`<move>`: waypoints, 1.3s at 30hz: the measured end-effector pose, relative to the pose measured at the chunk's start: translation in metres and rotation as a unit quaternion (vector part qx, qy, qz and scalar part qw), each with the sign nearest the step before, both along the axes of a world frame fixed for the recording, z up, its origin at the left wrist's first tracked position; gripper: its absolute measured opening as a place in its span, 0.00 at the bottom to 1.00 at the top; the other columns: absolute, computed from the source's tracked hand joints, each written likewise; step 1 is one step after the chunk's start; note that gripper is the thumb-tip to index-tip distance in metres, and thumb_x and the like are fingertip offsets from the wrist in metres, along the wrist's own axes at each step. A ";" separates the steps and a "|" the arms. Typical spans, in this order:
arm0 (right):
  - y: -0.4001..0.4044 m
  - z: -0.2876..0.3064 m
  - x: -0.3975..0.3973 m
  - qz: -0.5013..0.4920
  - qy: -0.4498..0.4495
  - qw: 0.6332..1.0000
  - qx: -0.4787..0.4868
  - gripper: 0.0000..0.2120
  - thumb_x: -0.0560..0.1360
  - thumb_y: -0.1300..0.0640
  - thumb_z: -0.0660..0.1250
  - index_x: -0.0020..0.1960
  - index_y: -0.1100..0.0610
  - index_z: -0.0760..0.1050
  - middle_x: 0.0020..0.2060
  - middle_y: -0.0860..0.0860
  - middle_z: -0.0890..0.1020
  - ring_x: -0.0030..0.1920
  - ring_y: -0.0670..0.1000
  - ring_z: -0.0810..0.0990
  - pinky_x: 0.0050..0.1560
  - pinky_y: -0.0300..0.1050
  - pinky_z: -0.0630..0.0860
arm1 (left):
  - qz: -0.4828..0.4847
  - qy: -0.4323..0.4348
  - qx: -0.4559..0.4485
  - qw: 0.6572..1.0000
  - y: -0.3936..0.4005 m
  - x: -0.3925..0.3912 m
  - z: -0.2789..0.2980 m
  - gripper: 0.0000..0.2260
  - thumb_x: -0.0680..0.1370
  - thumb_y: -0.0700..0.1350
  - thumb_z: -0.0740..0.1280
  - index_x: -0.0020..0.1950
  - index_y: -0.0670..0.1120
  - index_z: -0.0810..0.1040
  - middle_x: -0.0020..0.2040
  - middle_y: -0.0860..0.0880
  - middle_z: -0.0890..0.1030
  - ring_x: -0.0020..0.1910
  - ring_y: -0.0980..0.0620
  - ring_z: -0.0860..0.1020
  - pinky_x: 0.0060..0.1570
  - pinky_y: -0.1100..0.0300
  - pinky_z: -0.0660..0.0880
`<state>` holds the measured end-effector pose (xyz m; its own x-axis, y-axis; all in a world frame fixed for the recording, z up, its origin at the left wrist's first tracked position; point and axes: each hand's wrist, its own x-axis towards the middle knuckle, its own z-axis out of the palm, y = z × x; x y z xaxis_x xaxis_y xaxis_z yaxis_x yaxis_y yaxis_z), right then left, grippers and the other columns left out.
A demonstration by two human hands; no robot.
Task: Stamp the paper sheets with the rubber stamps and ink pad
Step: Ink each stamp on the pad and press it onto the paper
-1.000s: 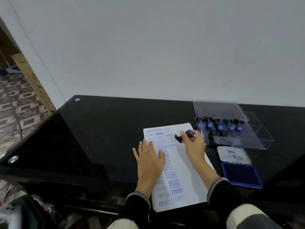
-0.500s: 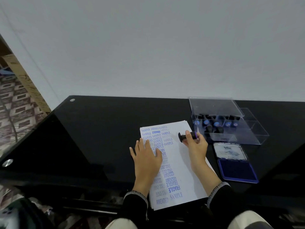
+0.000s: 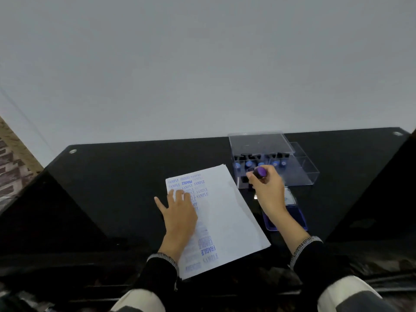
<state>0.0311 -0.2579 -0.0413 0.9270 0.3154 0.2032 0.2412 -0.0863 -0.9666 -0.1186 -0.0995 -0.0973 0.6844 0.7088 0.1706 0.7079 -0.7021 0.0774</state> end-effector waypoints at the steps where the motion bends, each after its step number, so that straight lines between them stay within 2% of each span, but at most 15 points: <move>1: -0.008 0.003 0.007 -0.015 0.000 1.000 0.002 0.08 0.73 0.56 0.71 0.48 0.54 0.73 0.43 0.55 0.79 0.44 0.54 0.80 0.46 0.46 0.78 | 0.003 0.004 -0.007 1.000 -0.004 0.008 0.002 0.16 0.80 0.44 0.58 0.68 0.50 0.70 0.70 0.51 0.66 0.74 0.47 0.59 0.69 0.31 0.47; 4: -0.033 0.005 0.025 -0.042 0.016 0.999 0.005 0.07 0.73 0.54 0.71 0.47 0.52 0.73 0.44 0.55 0.80 0.47 0.56 0.81 0.51 0.53 0.79 | -0.029 -0.087 -0.076 0.993 -0.023 0.034 0.008 0.19 0.77 0.39 0.59 0.67 0.50 0.69 0.70 0.51 0.66 0.69 0.47 0.65 0.71 0.39 0.54; 6: -0.047 0.004 0.033 -0.039 0.038 0.998 0.012 0.07 0.74 0.55 0.69 0.50 0.54 0.74 0.45 0.55 0.81 0.47 0.56 0.82 0.54 0.56 0.78 | -0.088 -0.207 -0.161 0.961 -0.037 0.051 0.009 0.16 0.78 0.38 0.61 0.66 0.47 0.71 0.67 0.49 0.70 0.65 0.47 0.70 0.68 0.52 0.61; 8: -0.056 0.002 0.038 -0.027 0.057 0.998 0.020 0.07 0.76 0.57 0.68 0.53 0.56 0.74 0.46 0.54 0.82 0.48 0.53 0.83 0.56 0.56 0.78 | -0.151 -0.276 -0.221 0.923 -0.049 0.064 0.009 0.18 0.80 0.40 0.62 0.70 0.44 0.68 0.69 0.48 0.70 0.66 0.49 0.69 0.64 0.62 0.62; 10: -0.062 0.000 0.041 -0.016 0.058 0.998 0.026 0.05 0.76 0.58 0.67 0.51 0.52 0.75 0.46 0.53 0.82 0.49 0.53 0.83 0.57 0.57 0.77 | -0.205 -0.275 -0.222 0.913 -0.053 0.076 0.006 0.22 0.81 0.42 0.61 0.74 0.46 0.63 0.72 0.49 0.66 0.69 0.52 0.66 0.67 0.62 0.60; 12: -0.065 -0.002 0.044 -0.010 0.050 0.999 0.018 0.07 0.76 0.58 0.67 0.51 0.49 0.73 0.47 0.52 0.81 0.50 0.54 0.82 0.57 0.57 0.77 | -0.231 -0.258 -0.206 0.915 -0.054 0.085 0.000 0.24 0.80 0.43 0.61 0.76 0.49 0.61 0.74 0.50 0.65 0.70 0.52 0.65 0.70 0.56 0.63; 15: -0.063 0.000 0.045 -0.004 0.033 0.999 0.005 0.12 0.76 0.57 0.66 0.55 0.47 0.68 0.45 0.55 0.81 0.48 0.56 0.82 0.54 0.56 0.78 | -0.241 -0.245 -0.189 0.920 -0.054 0.088 -0.009 0.26 0.80 0.44 0.62 0.76 0.53 0.60 0.73 0.51 0.66 0.70 0.52 0.67 0.69 0.50 0.67; 19: -0.044 0.007 0.056 0.016 0.014 1.000 0.000 0.11 0.76 0.57 0.67 0.52 0.45 0.66 0.43 0.54 0.82 0.43 0.50 0.84 0.50 0.52 0.80 | -0.236 -0.245 -0.166 0.926 -0.056 0.087 -0.012 0.29 0.78 0.44 0.64 0.77 0.56 0.57 0.72 0.51 0.68 0.67 0.51 0.69 0.65 0.52 0.70; 22: -0.020 0.012 0.068 0.041 0.002 0.998 -0.044 0.11 0.77 0.55 0.66 0.53 0.47 0.65 0.48 0.56 0.80 0.44 0.52 0.83 0.39 0.38 0.78 | -0.203 -0.241 -0.176 0.933 -0.057 0.089 -0.012 0.33 0.78 0.46 0.66 0.79 0.52 0.53 0.72 0.51 0.68 0.66 0.51 0.71 0.65 0.57 0.69; 24: -0.002 0.014 0.074 0.062 -0.011 0.996 -0.067 0.10 0.77 0.55 0.66 0.53 0.48 0.65 0.47 0.55 0.79 0.43 0.55 0.82 0.37 0.41 0.77 | -0.174 -0.239 -0.197 0.935 -0.057 0.090 -0.012 0.34 0.78 0.48 0.65 0.79 0.50 0.52 0.74 0.51 0.65 0.69 0.52 0.69 0.67 0.58 0.66; 26: 0.014 0.010 0.079 0.082 -0.017 0.991 -0.100 0.09 0.77 0.54 0.66 0.50 0.50 0.65 0.43 0.54 0.78 0.39 0.52 0.78 0.35 0.42 0.74 | -0.174 -0.237 -0.196 0.936 -0.056 0.090 -0.014 0.33 0.78 0.48 0.64 0.79 0.50 0.52 0.75 0.52 0.64 0.71 0.53 0.66 0.70 0.58 0.64; 28: 0.027 0.004 0.085 0.100 -0.040 0.979 -0.174 0.10 0.76 0.52 0.67 0.47 0.52 0.65 0.38 0.49 0.77 0.39 0.50 0.74 0.37 0.42 0.71 | -0.181 -0.234 -0.189 0.936 -0.056 0.090 -0.014 0.31 0.79 0.49 0.63 0.78 0.51 0.53 0.75 0.53 0.63 0.72 0.54 0.65 0.70 0.59 0.62; 32: 0.040 -0.003 0.093 0.141 -0.099 0.925 -0.339 0.12 0.76 0.46 0.65 0.47 0.51 0.65 0.37 0.45 0.74 0.43 0.53 0.75 0.52 0.51 0.70 | -0.187 -0.230 -0.186 0.937 -0.055 0.091 -0.013 0.30 0.79 0.49 0.62 0.78 0.52 0.55 0.74 0.55 0.64 0.71 0.56 0.64 0.71 0.60 0.60; 36: 0.042 -0.004 0.094 0.142 -0.111 0.915 -0.360 0.08 0.78 0.47 0.62 0.49 0.49 0.75 0.43 0.52 0.80 0.49 0.56 0.77 0.48 0.49 0.74 | -0.186 -0.231 -0.184 0.937 -0.054 0.090 -0.013 0.30 0.78 0.49 0.62 0.78 0.53 0.55 0.73 0.55 0.65 0.69 0.56 0.65 0.69 0.60 0.61; 39: 0.044 -0.007 0.093 0.147 -0.131 0.890 -0.412 0.13 0.80 0.51 0.59 0.58 0.50 0.79 0.49 0.54 0.82 0.52 0.57 0.77 0.46 0.48 0.75 | -0.187 -0.227 -0.184 0.938 -0.054 0.089 -0.013 0.30 0.78 0.49 0.62 0.78 0.54 0.54 0.69 0.56 0.68 0.65 0.57 0.67 0.67 0.61 0.63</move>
<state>0.1239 -0.2139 -0.0479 0.7347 0.6783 -0.0129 0.5779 -0.6356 -0.5119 -0.0294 -0.1538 -0.1101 0.8130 0.5013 0.2961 0.2518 -0.7613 0.5975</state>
